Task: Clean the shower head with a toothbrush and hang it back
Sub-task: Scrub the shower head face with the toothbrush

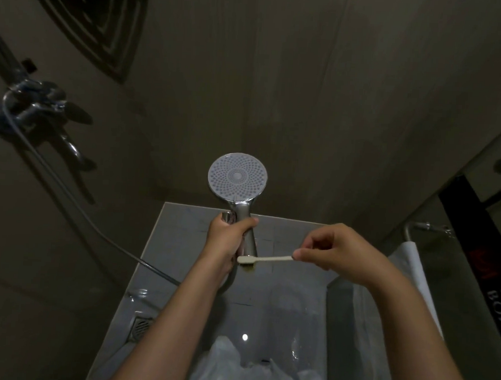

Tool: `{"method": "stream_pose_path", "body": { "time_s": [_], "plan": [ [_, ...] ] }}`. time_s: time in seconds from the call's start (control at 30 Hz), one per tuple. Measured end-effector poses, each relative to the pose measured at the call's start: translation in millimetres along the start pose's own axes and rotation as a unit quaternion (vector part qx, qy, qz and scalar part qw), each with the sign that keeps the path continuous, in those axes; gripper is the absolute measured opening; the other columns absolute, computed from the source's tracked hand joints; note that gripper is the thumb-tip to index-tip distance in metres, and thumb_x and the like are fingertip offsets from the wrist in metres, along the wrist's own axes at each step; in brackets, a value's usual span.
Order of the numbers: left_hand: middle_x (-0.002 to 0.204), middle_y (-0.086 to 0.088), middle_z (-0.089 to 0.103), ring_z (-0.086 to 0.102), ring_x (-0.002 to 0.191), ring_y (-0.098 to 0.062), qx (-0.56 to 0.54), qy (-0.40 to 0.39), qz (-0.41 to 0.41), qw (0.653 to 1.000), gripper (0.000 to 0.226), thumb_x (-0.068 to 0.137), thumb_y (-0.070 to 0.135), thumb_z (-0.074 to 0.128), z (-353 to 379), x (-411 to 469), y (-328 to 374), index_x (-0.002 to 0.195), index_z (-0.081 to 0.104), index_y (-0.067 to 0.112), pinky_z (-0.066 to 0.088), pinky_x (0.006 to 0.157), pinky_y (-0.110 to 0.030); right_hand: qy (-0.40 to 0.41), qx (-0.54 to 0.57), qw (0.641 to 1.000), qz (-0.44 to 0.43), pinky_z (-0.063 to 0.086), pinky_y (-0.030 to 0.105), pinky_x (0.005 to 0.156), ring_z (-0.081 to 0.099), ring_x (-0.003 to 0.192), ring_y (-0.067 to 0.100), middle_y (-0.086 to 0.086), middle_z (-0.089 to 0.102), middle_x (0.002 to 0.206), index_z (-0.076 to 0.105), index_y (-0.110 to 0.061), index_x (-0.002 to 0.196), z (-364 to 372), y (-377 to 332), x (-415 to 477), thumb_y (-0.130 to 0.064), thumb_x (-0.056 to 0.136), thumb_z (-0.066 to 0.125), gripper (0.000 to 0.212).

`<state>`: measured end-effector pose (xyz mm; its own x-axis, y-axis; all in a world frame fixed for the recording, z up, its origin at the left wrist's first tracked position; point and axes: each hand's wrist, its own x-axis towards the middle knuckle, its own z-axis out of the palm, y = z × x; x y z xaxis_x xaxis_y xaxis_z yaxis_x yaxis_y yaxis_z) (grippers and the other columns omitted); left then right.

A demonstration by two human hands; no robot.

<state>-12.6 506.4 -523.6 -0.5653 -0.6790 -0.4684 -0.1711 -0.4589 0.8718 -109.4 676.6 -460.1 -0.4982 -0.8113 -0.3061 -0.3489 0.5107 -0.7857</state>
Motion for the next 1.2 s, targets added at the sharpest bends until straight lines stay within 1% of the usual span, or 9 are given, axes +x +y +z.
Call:
{"method": "stream_pose_path", "body": {
  "time_s": [0.1, 0.2, 0.33, 0.53, 0.6, 0.7, 0.8, 0.93, 1.2],
  "plan": [
    [0.067, -0.005, 0.059, 0.057, 0.059, -0.020, -0.010, 0.006, -0.004, 1.000, 0.018, 0.077, 0.006, 0.073, -3, 0, 1, 0.086, 0.058, 0.011, 0.050, 0.068, -0.034, 0.011, -0.017, 1.000, -0.003, 0.038, 0.030, 0.057, 0.046, 0.052, 0.008, -0.002, 0.053, 0.053, 0.072, -0.014, 0.071, -9, -1, -3, -0.034, 0.077, 0.073, 0.021],
    [0.066, -0.005, 0.059, 0.057, 0.059, -0.021, -0.008, 0.009, -0.009, 1.000, 0.017, 0.077, 0.007, 0.073, -3, 1, 0, 0.082, 0.058, 0.012, 0.051, 0.071, -0.038, 0.008, -0.025, 1.000, -0.010, 0.037, 0.032, 0.057, 0.046, 0.055, 0.011, 0.003, 0.055, 0.057, 0.073, -0.014, 0.073, -13, -4, -2, -0.034, 0.077, 0.073, 0.021],
    [0.072, -0.007, 0.063, 0.061, 0.068, -0.025, 0.007, 0.012, -0.007, 1.000, 0.020, 0.074, 0.011, 0.076, -1, 2, 0, 0.088, 0.061, 0.010, 0.053, 0.079, -0.042, -0.003, -0.042, 0.999, -0.030, 0.034, 0.029, 0.055, 0.042, 0.051, 0.007, -0.004, 0.051, 0.053, 0.073, -0.017, 0.071, -1, -10, 6, -0.035, 0.076, 0.074, 0.019],
    [0.043, 0.002, 0.058, 0.056, 0.038, -0.013, -0.042, -0.009, -0.039, 0.998, 0.010, 0.082, 0.006, 0.068, -5, -1, 9, 0.083, 0.058, 0.007, 0.050, 0.046, -0.024, 0.006, 0.003, 1.000, -0.009, 0.036, 0.026, 0.055, 0.044, 0.052, 0.008, 0.000, 0.052, 0.055, 0.072, -0.008, 0.073, -19, 2, 3, -0.031, 0.077, 0.073, 0.023],
    [0.049, -0.004, 0.058, 0.055, 0.036, -0.013, -0.067, -0.010, -0.052, 0.996, 0.009, 0.083, 0.006, 0.066, -7, 0, 12, 0.083, 0.058, 0.004, 0.047, 0.039, -0.022, 0.020, 0.020, 0.999, -0.022, 0.035, 0.025, 0.055, 0.043, 0.053, 0.008, -0.003, 0.051, 0.054, 0.070, -0.008, 0.072, -16, 5, 5, -0.032, 0.079, 0.072, 0.025],
    [0.064, -0.010, 0.058, 0.056, 0.043, -0.014, -0.102, -0.015, -0.070, 0.992, 0.010, 0.084, 0.010, 0.066, -7, 1, 14, 0.081, 0.060, 0.004, 0.049, 0.042, -0.021, 0.020, 0.066, 0.997, -0.042, 0.032, 0.017, 0.052, 0.039, 0.050, 0.003, -0.009, 0.048, 0.049, 0.069, -0.013, 0.069, -3, 2, 10, -0.028, 0.083, 0.069, 0.021],
    [0.063, -0.009, 0.058, 0.056, 0.041, -0.013, -0.145, -0.024, -0.078, 0.986, 0.011, 0.087, 0.012, 0.063, -6, 2, 14, 0.080, 0.059, 0.004, 0.049, 0.042, -0.019, 0.007, 0.092, 0.994, -0.059, 0.029, 0.012, 0.048, 0.036, 0.046, 0.001, -0.009, 0.044, 0.047, 0.069, -0.009, 0.070, 4, -5, 16, -0.022, 0.085, 0.067, 0.019],
    [0.061, -0.007, 0.055, 0.054, 0.038, -0.011, -0.201, -0.020, -0.088, 0.975, 0.015, 0.090, 0.011, 0.059, -7, 2, 15, 0.077, 0.057, 0.005, 0.047, 0.039, -0.017, -0.008, 0.100, 0.994, -0.046, 0.029, 0.014, 0.048, 0.036, 0.046, 0.002, -0.008, 0.044, 0.046, 0.069, -0.008, 0.070, 1, 0, 18, -0.021, 0.084, 0.067, 0.019],
    [0.063, -0.004, 0.057, 0.055, 0.041, -0.010, -0.224, -0.014, -0.088, 0.971, 0.015, 0.090, 0.016, 0.060, -9, 7, 16, 0.078, 0.058, 0.008, 0.047, 0.041, -0.016, -0.024, 0.115, 0.991, -0.064, 0.030, 0.015, 0.048, 0.038, 0.049, 0.006, -0.007, 0.045, 0.049, 0.069, -0.009, 0.071, 5, -5, 28, -0.022, 0.083, 0.067, 0.019]
  ]
}}
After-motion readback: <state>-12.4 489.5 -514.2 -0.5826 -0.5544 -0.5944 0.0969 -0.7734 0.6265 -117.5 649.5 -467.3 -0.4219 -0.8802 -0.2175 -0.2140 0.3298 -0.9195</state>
